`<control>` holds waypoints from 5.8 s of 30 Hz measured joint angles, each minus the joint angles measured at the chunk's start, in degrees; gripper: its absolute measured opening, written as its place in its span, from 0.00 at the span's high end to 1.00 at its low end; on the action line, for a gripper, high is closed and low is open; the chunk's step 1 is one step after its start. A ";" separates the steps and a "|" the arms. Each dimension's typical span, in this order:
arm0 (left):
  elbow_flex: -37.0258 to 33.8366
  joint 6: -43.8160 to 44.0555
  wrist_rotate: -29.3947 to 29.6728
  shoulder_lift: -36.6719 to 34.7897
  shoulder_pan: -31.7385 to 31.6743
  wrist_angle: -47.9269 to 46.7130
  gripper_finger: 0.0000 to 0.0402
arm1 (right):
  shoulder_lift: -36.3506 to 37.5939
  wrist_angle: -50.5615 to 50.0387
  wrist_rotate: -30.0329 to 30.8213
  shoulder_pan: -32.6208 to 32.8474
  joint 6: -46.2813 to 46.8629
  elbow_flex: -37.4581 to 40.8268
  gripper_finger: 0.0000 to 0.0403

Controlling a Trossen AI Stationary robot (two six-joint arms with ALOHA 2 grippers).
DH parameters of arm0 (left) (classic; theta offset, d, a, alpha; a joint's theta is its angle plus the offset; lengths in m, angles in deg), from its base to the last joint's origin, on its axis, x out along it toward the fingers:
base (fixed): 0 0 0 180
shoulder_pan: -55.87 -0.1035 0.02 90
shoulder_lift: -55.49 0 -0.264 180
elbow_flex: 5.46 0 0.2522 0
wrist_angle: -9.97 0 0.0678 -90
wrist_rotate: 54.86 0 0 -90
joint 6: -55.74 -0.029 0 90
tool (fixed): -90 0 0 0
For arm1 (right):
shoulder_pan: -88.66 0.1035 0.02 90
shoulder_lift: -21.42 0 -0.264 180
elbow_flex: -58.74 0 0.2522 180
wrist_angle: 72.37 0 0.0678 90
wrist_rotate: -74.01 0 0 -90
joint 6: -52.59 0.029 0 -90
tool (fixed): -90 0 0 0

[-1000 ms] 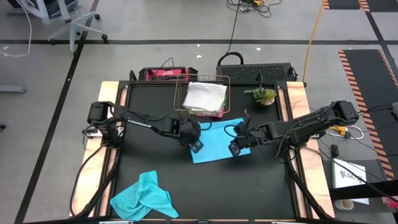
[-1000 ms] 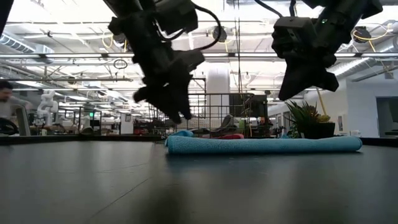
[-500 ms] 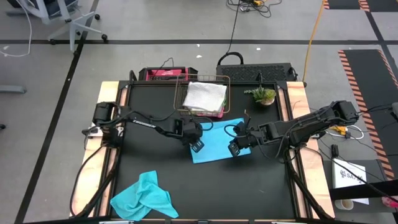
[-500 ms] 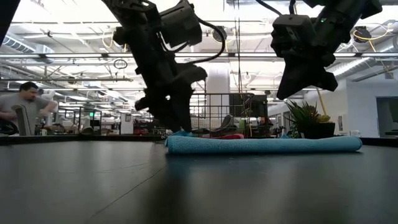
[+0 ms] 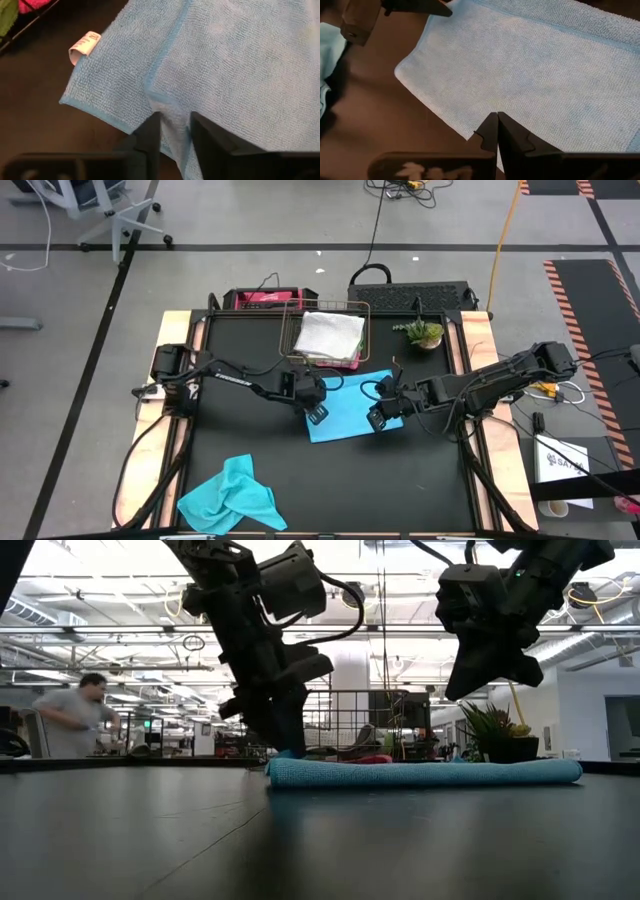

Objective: Fold microfiber towels
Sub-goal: Fold the right light blue microfiber cloth in half

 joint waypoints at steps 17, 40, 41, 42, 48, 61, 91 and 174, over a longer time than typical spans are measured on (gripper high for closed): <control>2.58 -8.69 5.63 -0.11 -0.65 2.79 0.99 | 0.00 0.00 0.06 0.00 0.04 0.00 1.00; 3.13 -9.09 5.13 -0.13 -2.27 -0.76 0.97 | 0.00 -20.39 2.22 -15.54 -6.66 0.02 0.99; 3.13 -9.07 5.09 -0.13 -2.27 -0.76 0.98 | 0.00 -18.82 0.25 -16.26 -7.92 0.02 0.98; 3.13 -9.06 5.09 -0.11 -2.27 -0.76 0.99 | -0.06 -17.21 -1.11 -16.74 -9.35 0.02 0.97; 3.13 -7.91 4.98 -0.12 -2.27 -0.92 0.97 | -1.99 -12.17 -1.93 -18.81 -14.47 0.02 0.83; 3.13 -7.84 3.56 -0.11 -2.27 -1.64 0.97 | -5.64 -13.66 -1.80 -22.29 -17.74 0.09 0.59; 3.13 -5.22 1.78 -0.11 -1.76 -1.75 0.96 | -5.86 0.76 -6.31 -23.85 -11.95 9.51 0.68; 3.13 -6.03 0.01 -0.11 1.25 -4.68 0.96 | 3.63 -0.33 -9.34 -7.99 -3.06 12.51 0.89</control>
